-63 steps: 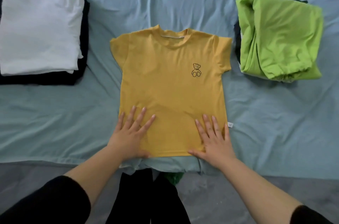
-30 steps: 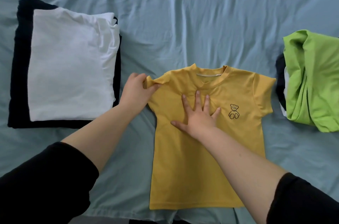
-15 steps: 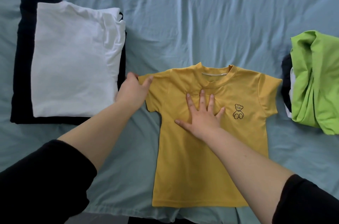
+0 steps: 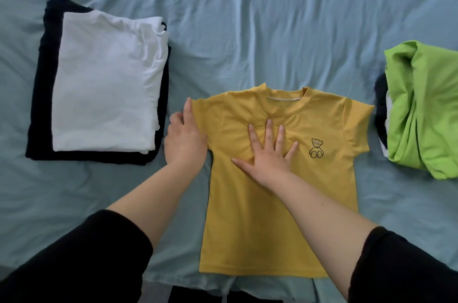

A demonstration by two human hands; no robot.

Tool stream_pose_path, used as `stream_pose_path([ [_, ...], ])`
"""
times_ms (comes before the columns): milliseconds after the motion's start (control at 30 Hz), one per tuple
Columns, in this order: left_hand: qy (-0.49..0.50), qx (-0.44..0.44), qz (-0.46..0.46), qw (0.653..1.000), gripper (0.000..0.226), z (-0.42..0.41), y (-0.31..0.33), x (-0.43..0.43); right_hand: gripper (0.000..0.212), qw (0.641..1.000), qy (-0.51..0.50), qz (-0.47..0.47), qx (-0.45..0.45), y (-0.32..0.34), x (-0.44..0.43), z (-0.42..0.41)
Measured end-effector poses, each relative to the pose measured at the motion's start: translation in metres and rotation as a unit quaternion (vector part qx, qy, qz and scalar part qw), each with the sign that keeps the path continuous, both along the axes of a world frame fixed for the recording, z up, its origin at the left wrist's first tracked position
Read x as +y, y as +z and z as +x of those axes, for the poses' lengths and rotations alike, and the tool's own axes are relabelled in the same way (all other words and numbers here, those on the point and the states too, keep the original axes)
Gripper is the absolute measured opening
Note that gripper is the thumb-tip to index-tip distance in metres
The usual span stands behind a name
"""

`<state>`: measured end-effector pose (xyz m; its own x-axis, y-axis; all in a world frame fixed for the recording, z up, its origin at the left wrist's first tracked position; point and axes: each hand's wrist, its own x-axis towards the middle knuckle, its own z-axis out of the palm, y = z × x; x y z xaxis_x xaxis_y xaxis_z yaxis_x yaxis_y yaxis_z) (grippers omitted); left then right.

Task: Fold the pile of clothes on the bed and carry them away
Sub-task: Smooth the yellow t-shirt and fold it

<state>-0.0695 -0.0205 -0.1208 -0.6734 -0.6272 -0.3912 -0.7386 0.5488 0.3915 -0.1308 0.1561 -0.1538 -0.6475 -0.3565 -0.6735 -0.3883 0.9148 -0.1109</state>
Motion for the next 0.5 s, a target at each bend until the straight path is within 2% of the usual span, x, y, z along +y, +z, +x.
stream_pose_path([
  [67, -0.105, 0.024, -0.064, 0.992, 0.094, 0.006, -0.002, 0.018, 0.084, 0.997, 0.011, -0.062, 0.051, 0.002, 0.011, 0.007],
  [100, -0.176, 0.007, -0.075, 0.981, 0.096, 0.011, -0.005, 0.027, 0.079, 0.993, 0.021, -0.085, 0.080, 0.003, 0.020, 0.011],
  [167, -0.288, -0.087, -0.076, 0.951, 0.101, 0.023, -0.016, 0.036, 0.071, 0.989, 0.034, -0.091, 0.114, 0.004, 0.049, 0.013],
  [233, -0.301, -0.171, -0.048, 0.937, 0.107, 0.030, -0.022, 0.034, 0.068, 0.994, 0.035, -0.052, 0.093, 0.005, 0.090, 0.010],
  [333, -0.273, -0.215, -0.062, 0.936, 0.113, 0.026, -0.019, 0.042, 0.068, 0.993, 0.073, -0.053, 0.079, 0.011, 0.151, -0.001],
  [367, -0.261, -0.217, -0.070, 0.938, 0.115, 0.022, -0.015, 0.050, 0.064, 0.991, 0.043, -0.099, 0.084, 0.017, 0.165, -0.006],
  [433, -0.254, -0.198, -0.083, 0.943, 0.117, 0.012, -0.008, 0.071, 0.049, 0.956, -0.141, -0.222, 0.129, 0.028, 0.185, -0.017],
  [467, -0.265, -0.187, -0.084, 0.942, 0.117, 0.005, -0.004, 0.083, 0.044, 0.916, -0.277, -0.255, 0.141, 0.031, 0.192, -0.026],
  [500, -0.281, -0.181, -0.079, 0.939, 0.116, -0.004, -0.001, 0.096, 0.044, 0.858, -0.418, -0.272, 0.125, 0.033, 0.197, -0.035],
])
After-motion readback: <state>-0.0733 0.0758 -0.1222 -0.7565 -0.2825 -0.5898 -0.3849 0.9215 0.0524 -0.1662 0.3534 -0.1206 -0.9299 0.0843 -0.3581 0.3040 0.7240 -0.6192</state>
